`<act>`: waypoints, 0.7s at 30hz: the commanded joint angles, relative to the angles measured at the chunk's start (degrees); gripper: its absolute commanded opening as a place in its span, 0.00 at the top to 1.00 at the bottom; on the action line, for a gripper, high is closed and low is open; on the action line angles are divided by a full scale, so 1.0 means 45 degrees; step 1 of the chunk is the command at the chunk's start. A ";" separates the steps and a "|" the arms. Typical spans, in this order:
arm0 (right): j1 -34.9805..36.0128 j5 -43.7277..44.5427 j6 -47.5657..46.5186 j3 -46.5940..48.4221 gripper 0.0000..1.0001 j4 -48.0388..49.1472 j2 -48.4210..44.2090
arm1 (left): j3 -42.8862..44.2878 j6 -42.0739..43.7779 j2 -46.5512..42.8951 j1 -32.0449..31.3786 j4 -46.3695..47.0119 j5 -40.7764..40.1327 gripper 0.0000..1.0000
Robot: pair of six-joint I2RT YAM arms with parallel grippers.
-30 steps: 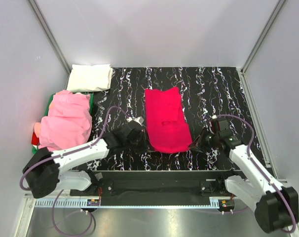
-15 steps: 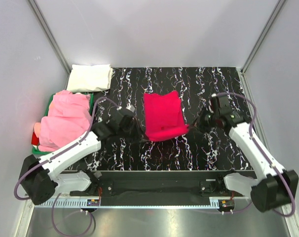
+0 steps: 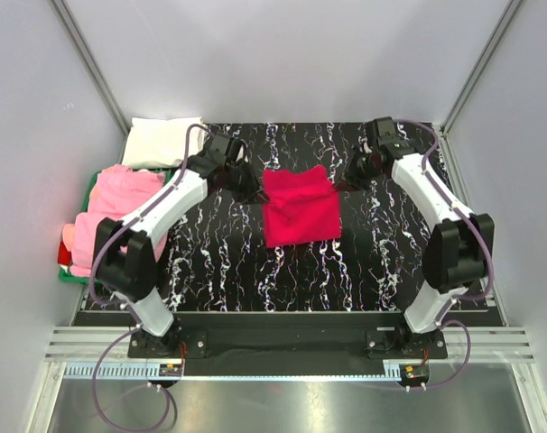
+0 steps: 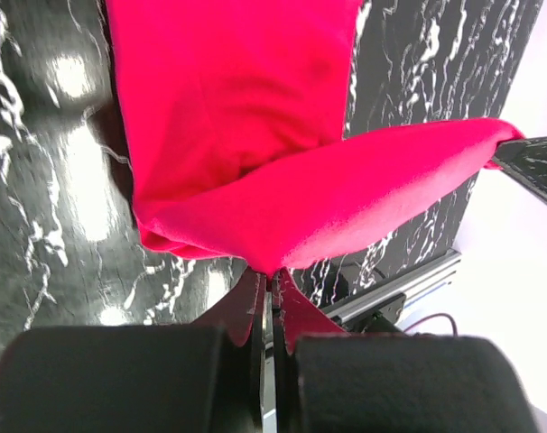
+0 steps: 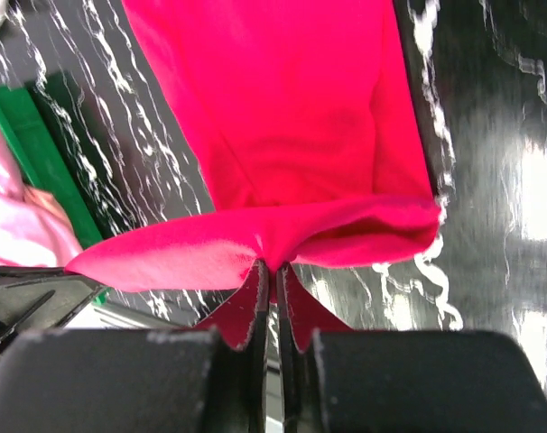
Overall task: Fold and stack the t-shirts
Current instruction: Fold the tshirt
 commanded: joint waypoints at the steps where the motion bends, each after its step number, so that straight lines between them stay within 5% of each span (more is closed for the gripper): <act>1: -0.0221 0.0128 -0.0488 0.1779 1.00 -0.0167 0.0856 | 0.1689 0.0851 0.0900 0.0517 -0.0563 0.1068 1.00; 21: -0.0768 -0.0944 -0.0294 1.0015 1.00 -0.1088 0.7707 | 0.8696 0.1829 0.7538 0.2782 -0.1697 0.3235 1.00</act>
